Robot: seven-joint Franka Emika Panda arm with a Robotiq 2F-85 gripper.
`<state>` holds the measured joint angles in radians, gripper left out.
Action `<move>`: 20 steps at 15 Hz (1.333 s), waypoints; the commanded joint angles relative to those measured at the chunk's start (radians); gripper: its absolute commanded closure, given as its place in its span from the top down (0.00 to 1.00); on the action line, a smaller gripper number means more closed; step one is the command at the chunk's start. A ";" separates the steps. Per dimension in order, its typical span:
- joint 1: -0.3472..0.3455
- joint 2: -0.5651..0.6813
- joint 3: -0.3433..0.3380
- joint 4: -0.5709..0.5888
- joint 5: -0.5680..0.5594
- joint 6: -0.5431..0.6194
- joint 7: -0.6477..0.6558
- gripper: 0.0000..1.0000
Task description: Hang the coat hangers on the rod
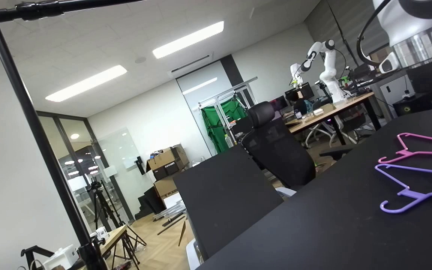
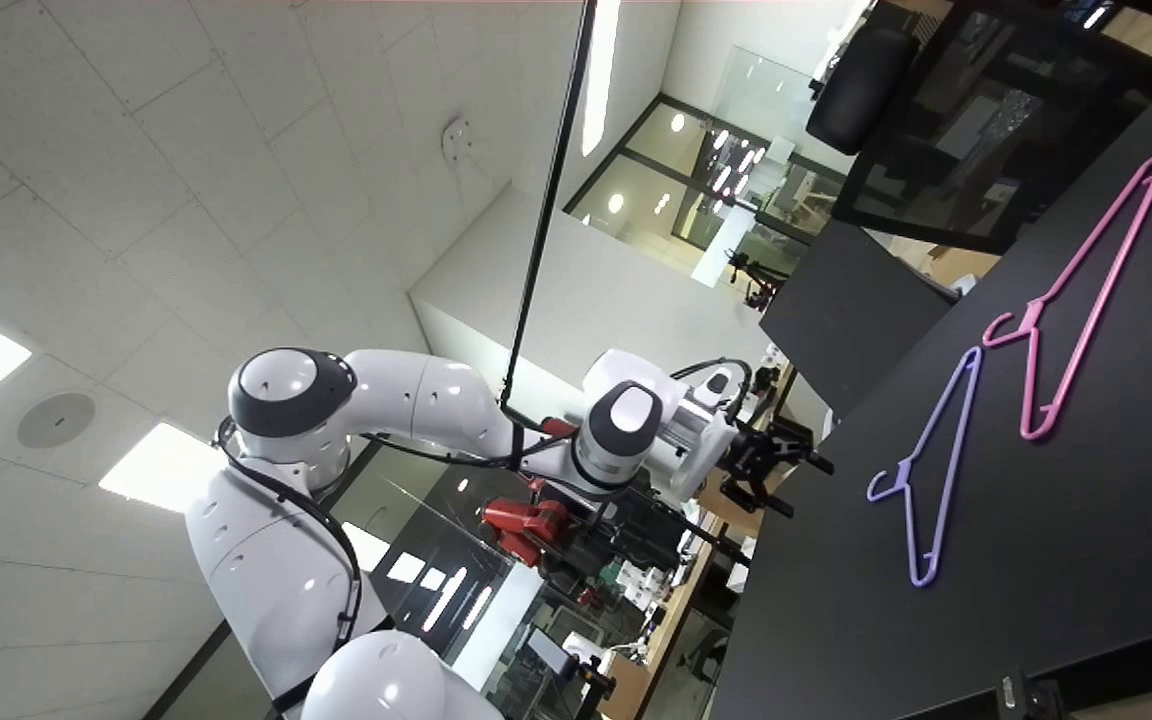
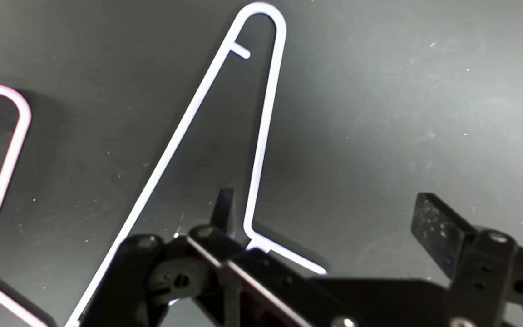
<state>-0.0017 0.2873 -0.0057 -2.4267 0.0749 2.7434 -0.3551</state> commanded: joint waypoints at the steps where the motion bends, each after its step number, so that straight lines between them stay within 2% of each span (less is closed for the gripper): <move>1: -0.018 0.083 0.013 0.032 -0.041 0.061 0.054 1.00; 4: -0.019 0.141 0.000 0.033 -0.061 0.129 0.102 1.00; 7: -0.041 0.202 0.016 0.047 -0.051 0.170 0.125 1.00; 16: -0.069 0.343 0.049 0.120 -0.055 0.200 0.145 1.00; 17: -0.065 0.353 0.046 0.125 -0.056 0.205 0.151 0.75; 18: -0.063 0.360 0.044 0.130 -0.059 0.206 0.152 0.73; 20: -0.064 0.367 0.043 0.140 -0.060 0.209 0.157 0.60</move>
<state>-0.0602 0.6336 0.0335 -2.3169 0.0388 2.9512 -0.2461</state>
